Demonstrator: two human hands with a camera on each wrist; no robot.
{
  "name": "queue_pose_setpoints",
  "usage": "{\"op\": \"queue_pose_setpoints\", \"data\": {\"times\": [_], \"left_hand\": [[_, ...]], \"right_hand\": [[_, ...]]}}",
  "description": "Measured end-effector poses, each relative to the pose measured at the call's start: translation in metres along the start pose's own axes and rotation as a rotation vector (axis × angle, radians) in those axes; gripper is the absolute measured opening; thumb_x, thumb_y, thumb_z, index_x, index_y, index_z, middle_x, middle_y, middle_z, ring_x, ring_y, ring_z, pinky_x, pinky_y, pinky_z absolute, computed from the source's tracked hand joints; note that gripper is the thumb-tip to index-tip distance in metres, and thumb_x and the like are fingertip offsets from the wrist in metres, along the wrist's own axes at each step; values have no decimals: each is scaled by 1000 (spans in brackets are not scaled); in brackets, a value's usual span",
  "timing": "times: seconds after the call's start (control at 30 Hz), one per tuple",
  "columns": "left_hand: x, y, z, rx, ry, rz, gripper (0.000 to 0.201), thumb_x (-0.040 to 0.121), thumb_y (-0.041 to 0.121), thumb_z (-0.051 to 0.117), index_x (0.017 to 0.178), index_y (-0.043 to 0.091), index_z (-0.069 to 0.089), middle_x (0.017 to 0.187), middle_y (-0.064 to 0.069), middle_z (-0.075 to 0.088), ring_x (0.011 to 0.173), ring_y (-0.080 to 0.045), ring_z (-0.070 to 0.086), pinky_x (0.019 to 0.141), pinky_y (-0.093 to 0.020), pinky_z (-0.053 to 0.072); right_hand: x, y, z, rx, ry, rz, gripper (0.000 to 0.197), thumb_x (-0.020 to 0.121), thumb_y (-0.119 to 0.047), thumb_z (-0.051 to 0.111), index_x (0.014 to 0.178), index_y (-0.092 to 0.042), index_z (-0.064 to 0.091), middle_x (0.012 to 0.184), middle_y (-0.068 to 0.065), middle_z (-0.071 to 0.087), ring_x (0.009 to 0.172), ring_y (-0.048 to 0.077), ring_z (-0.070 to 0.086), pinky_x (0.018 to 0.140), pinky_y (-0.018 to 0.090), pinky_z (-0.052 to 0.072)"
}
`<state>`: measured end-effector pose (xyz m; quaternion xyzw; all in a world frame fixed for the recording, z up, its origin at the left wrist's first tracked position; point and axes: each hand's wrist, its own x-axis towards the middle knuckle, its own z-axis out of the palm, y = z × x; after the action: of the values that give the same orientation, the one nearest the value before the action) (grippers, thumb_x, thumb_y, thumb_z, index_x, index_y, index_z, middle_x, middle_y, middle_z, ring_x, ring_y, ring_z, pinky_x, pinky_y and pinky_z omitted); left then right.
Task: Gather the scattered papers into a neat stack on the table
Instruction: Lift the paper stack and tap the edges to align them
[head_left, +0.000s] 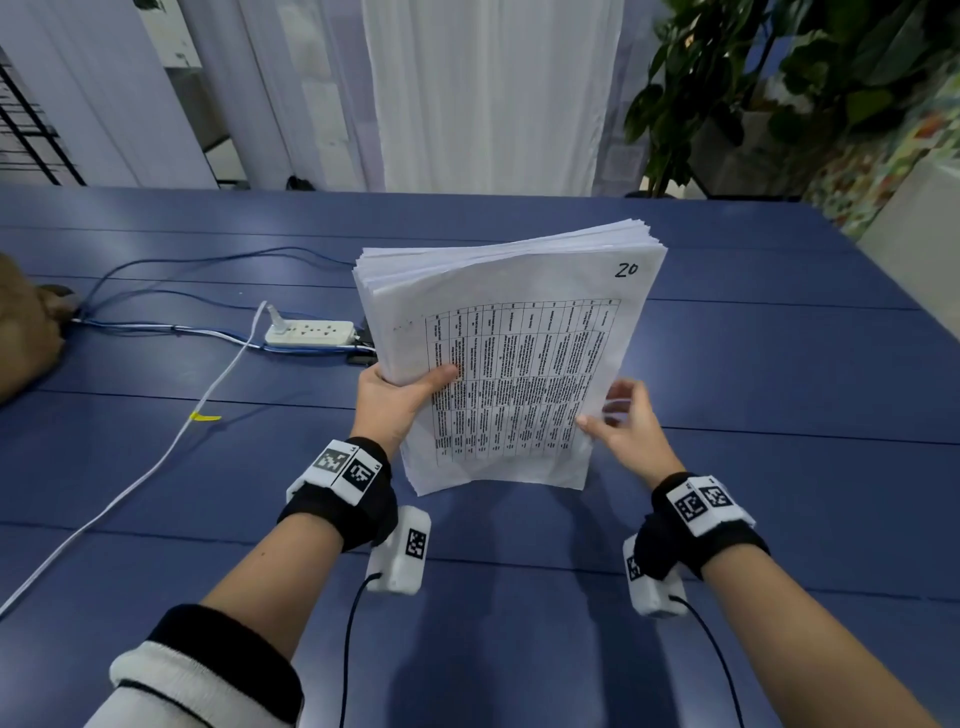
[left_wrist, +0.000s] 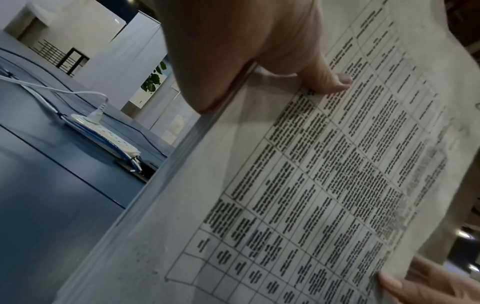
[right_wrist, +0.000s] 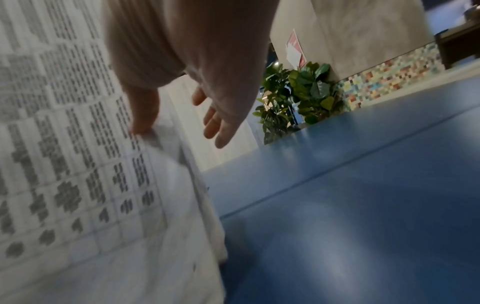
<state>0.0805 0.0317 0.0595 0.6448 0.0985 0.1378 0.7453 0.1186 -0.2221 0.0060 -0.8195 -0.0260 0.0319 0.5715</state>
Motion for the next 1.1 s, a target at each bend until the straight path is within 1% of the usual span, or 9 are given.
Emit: {"op": "queue_pose_setpoints", "data": {"times": [0.07,0.2,0.3,0.4,0.53,0.6,0.73,0.8,1.1], "left_hand": [[1,0,0,3,8,5,24,73,-2,72,92,11,65,85,3,70,69,2,69,62,-13,54],[2,-6,0,45,-8,5,31,73,0,72,101,6,63,86,6,69,72,4,68,66,-12,54],[-3,-16,1,104,-23,-11,31,72,1,74,102,4,65,84,10,70,73,5,68,75,-17,56],[-6,-15,8,97,-3,20,24,77,3,70,99,9,65,90,4,67,72,7,67,80,-17,55],[-4,-8,18,19,34,77,29,80,-1,66,108,2,61,91,6,66,73,11,65,76,-11,54],[-4,-10,19,26,8,69,30,79,-3,66,109,2,61,91,7,66,73,11,65,73,-9,53],[-6,-25,17,43,-15,-14,28,79,-3,67,107,-3,63,89,4,66,69,10,66,68,-8,53],[-3,-29,17,30,-5,-43,22,78,-1,69,99,5,67,87,6,67,69,9,66,69,-9,53],[0,-51,20,69,5,-124,14,78,6,71,78,20,66,82,6,67,64,12,64,62,-4,49]], "right_hand": [[8,-12,-5,26,-56,-40,71,81,-6,69,137,-7,24,126,3,41,112,11,45,98,25,37],[16,-33,3,178,-59,-96,47,86,2,59,131,-1,43,119,3,58,94,-8,60,99,28,46],[15,-29,16,297,38,-43,41,88,3,56,128,-2,46,119,6,59,97,0,60,90,19,50],[12,-34,22,329,107,-51,33,90,3,53,121,-6,48,112,0,61,99,9,61,94,25,50],[10,-45,18,343,148,-132,31,92,2,50,111,-21,45,106,-17,58,95,-9,60,91,15,47],[9,-41,14,367,146,-133,34,90,3,51,111,-23,47,107,-14,60,95,-8,61,89,15,49],[8,-17,13,490,65,33,35,86,5,57,119,-7,52,110,1,65,97,8,66,94,32,51],[11,-11,16,480,44,76,35,85,2,60,119,-4,55,113,6,66,100,14,66,95,35,50],[20,0,30,439,43,62,24,85,-10,64,106,-20,61,109,0,67,101,8,64,87,20,51]]}}
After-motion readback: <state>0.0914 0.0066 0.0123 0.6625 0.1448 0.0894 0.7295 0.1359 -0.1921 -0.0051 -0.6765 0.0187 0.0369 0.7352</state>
